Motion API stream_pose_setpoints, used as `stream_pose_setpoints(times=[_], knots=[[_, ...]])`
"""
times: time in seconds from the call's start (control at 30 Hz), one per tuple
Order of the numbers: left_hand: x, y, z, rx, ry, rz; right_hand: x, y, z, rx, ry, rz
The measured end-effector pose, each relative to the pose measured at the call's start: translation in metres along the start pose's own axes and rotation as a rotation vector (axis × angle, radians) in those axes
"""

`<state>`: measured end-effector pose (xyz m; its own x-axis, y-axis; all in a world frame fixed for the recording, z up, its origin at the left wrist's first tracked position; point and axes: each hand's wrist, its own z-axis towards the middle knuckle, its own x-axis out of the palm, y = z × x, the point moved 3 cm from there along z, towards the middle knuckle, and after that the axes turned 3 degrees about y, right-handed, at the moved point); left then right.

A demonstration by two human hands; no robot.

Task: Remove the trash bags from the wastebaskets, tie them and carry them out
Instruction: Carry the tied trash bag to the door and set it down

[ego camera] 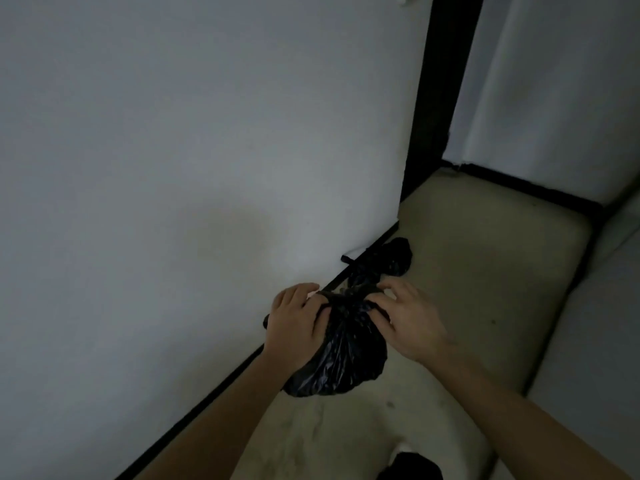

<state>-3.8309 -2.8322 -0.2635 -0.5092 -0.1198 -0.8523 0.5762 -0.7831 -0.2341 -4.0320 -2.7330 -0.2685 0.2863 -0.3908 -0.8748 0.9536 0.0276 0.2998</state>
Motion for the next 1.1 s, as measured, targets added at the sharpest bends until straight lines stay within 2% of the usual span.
stream_pose_setpoints(times=[0.17, 0.33, 0.53, 0.73, 1.0, 1.1], knots=[[0.118, 0.047, 0.094, -0.023, 0.195, 0.008, 0.081, -0.108, 0.076, 0.065, 0.066, 0.056], [0.223, 0.082, 0.168, -0.2, 0.472, 0.017, 0.15, -0.208, 0.143, 0.117, 0.316, 0.112], [0.316, 0.117, 0.24, -0.302, 0.558, -0.021, 0.21, -0.298, 0.212, 0.158, 0.487, 0.097], [0.44, 0.187, 0.244, -0.323, 0.662, -0.012, 0.332, -0.352, 0.239, 0.205, 0.583, 0.074], [0.623, 0.307, 0.184, -0.366, 0.768, -0.068, 0.554, -0.39, 0.229, 0.366, 0.73, 0.104], [0.677, 0.346, 0.163, -0.34, 0.838, -0.043, 0.625, -0.4, 0.224, 0.364, 0.775, 0.074]])
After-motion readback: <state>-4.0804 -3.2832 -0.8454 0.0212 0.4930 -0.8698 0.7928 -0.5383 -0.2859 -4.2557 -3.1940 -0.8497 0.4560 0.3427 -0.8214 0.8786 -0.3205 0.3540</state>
